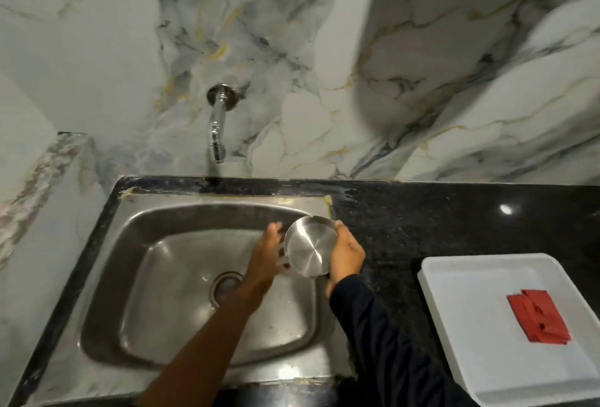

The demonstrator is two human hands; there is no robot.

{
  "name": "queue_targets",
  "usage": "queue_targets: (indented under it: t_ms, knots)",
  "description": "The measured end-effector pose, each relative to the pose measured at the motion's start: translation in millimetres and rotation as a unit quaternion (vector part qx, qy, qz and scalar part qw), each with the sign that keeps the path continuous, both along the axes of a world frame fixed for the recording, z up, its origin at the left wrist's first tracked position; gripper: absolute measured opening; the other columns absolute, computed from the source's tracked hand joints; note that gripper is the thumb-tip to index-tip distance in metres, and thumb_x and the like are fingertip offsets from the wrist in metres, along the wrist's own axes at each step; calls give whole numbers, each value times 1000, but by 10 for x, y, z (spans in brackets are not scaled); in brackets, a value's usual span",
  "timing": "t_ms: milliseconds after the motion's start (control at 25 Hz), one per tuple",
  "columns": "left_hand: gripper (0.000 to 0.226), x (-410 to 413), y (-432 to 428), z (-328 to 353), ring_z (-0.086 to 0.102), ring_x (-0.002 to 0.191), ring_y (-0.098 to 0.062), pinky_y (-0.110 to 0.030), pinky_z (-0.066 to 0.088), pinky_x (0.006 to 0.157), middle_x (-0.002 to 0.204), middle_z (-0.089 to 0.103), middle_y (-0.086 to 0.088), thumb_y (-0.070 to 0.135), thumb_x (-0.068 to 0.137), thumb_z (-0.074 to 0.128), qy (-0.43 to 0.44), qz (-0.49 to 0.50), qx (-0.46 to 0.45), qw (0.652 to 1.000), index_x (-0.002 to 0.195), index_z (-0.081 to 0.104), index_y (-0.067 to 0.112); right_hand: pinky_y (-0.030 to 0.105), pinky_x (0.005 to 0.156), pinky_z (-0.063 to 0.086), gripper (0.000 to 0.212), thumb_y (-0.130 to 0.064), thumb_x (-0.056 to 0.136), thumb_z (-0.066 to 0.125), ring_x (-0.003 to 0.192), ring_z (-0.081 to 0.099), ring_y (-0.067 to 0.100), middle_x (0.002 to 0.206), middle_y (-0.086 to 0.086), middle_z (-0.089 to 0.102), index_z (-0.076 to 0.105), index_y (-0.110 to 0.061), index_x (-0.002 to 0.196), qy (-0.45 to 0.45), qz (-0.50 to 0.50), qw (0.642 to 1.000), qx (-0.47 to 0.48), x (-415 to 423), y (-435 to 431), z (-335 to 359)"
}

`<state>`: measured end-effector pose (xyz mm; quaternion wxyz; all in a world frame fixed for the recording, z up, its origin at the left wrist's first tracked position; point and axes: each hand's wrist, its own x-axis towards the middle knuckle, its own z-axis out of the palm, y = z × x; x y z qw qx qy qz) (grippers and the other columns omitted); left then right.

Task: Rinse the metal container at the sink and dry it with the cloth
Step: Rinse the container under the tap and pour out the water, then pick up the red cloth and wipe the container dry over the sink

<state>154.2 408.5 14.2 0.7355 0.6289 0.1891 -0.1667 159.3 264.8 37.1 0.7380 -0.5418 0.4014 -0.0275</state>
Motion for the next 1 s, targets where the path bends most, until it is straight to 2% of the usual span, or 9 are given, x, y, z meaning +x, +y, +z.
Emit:
queue_targets:
  t_ms: [120,240,360,440,560,680,760,840,1000]
  knots:
    - [55,-304,-723,110,75,115,-19,-39,67,79,128,78,3,71,102,43,54,-7,-62,997,141,65,39,28,55,62,29,-44,91,69,73,79,19,81,0,84,83,-19,93,32,-26,998,51,-310,-535,66]
    - [40,-513,-1406,204,81,101,-13,-44,67,90,105,86,8,66,97,57,43,20,-63,997,115,80,38,29,56,62,30,-45,91,69,74,80,21,80,2,84,83,-19,89,34,-32,997,63,-589,-1141,113]
    - [35,-939,-2208,269,67,129,-2,-24,55,97,131,73,24,69,101,53,63,18,-165,984,129,65,51,34,66,63,30,-44,93,61,72,77,18,79,1,81,78,-21,83,-14,-9,999,27,-860,-1869,72]
    - [45,-1195,-2878,210,65,124,8,-19,57,89,136,70,26,77,98,52,29,67,-110,991,133,64,51,37,66,64,30,-43,90,61,71,77,18,78,2,82,79,-20,82,-17,-4,1000,21,-1019,-2358,-21]
    - [33,-1224,-3602,-75,69,131,-28,-32,54,94,128,77,0,28,115,42,-81,101,54,990,123,75,28,38,74,60,35,-43,91,67,76,75,17,85,6,83,82,-12,84,5,-9,999,37,-1178,-3167,-218]
    - [40,-1258,-4106,-161,66,132,-33,-35,53,102,132,74,-8,25,116,38,-74,94,85,989,132,74,18,38,88,50,39,-43,92,67,91,65,26,83,11,73,73,-8,76,19,-7,998,-60,-1298,-4168,-315]
    - [41,-1347,-4339,-235,65,134,-36,-50,51,115,136,73,-12,24,115,39,-66,103,86,989,136,73,13,37,97,49,35,-39,99,61,105,64,37,104,19,70,72,-6,98,92,63,962,-247,-1325,-4804,-388]
    - [40,-1353,-4429,-264,64,134,-36,-60,48,117,135,72,-11,23,115,39,-62,114,90,987,136,73,15,45,105,49,39,-43,101,54,120,63,39,130,16,66,67,-15,126,205,172,869,-417,-1313,-5273,-504]
    - [38,-1344,-4532,-252,65,125,-30,-71,49,112,127,74,-3,26,115,39,-53,132,72,987,125,75,29,58,118,36,67,-53,103,45,145,41,42,161,16,38,35,-14,157,335,267,794,-432,-1164,-5556,-712]
